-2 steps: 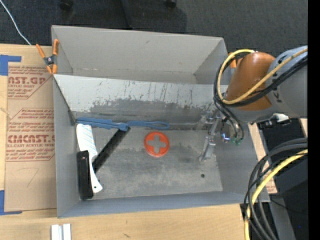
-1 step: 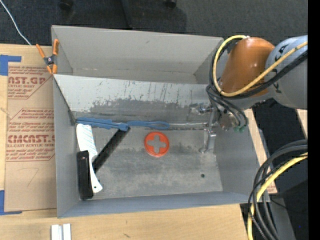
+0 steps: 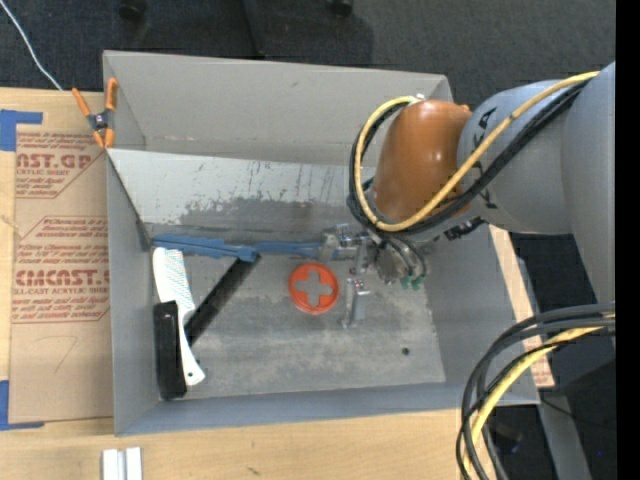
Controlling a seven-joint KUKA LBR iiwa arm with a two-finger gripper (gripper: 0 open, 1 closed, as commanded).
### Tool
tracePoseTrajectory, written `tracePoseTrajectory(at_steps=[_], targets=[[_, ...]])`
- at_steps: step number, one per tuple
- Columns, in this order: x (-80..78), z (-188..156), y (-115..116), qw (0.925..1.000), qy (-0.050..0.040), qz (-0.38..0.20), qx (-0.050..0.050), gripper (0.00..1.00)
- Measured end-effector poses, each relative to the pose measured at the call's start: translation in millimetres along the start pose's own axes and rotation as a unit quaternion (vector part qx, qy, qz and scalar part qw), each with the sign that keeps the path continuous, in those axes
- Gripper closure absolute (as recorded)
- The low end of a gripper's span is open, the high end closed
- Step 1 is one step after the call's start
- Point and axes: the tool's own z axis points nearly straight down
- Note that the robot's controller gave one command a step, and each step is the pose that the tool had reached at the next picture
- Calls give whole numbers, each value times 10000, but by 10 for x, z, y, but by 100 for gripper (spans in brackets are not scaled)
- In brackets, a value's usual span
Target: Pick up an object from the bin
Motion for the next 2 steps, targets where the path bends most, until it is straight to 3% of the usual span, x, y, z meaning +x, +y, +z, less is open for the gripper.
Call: tracePoseTrajectory(at_steps=[1,2], targets=[[-175,512,236,9902,-20,-1398,16,0],[-8,508,211,9986,-17,534,-4,100]])
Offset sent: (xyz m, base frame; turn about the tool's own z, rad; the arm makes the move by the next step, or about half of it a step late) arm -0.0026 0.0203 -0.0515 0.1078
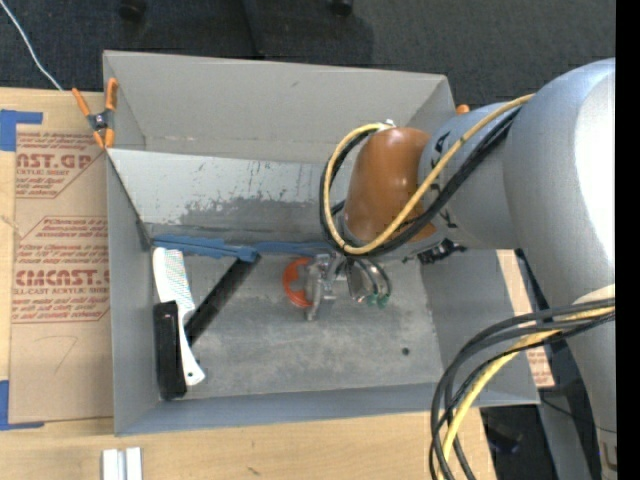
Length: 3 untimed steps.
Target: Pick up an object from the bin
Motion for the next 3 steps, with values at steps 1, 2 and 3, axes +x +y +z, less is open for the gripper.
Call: tracePoseTrajectory(at_steps=[1,2,3], targets=[[0,0,0,10000,0,0,1,100],[1,-12,1,10000,0,0,1,100],[13,-76,1,10000,21,-1,1,100]])
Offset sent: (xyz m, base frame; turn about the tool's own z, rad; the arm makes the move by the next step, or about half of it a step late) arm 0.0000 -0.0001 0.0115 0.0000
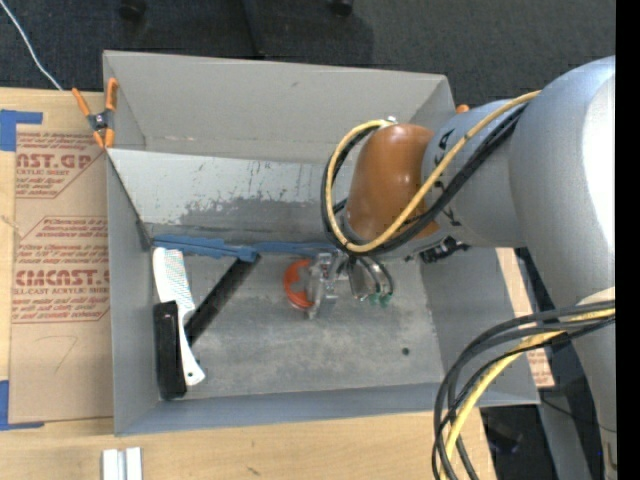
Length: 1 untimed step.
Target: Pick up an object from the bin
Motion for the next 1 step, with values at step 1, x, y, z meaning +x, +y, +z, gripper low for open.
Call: tracePoseTrajectory(at_steps=[1], targets=[[20,-207,0,10000,34,0,0,100]])
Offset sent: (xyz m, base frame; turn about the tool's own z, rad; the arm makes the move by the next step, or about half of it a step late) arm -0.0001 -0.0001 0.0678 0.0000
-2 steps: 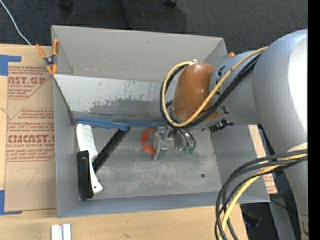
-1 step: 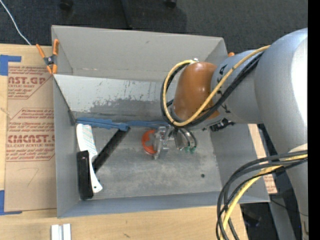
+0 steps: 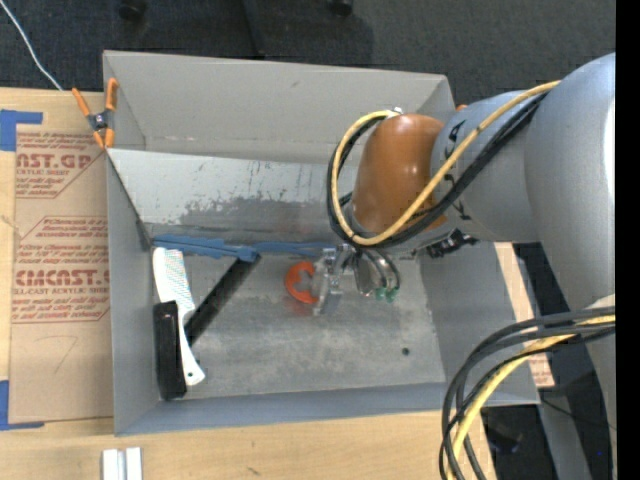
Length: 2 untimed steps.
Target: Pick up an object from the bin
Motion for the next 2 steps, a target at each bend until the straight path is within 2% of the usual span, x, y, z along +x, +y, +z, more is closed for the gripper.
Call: tracePoseTrajectory(at_steps=[2], targets=[[-35,-348,4,10000,-69,-1,-5,100]])
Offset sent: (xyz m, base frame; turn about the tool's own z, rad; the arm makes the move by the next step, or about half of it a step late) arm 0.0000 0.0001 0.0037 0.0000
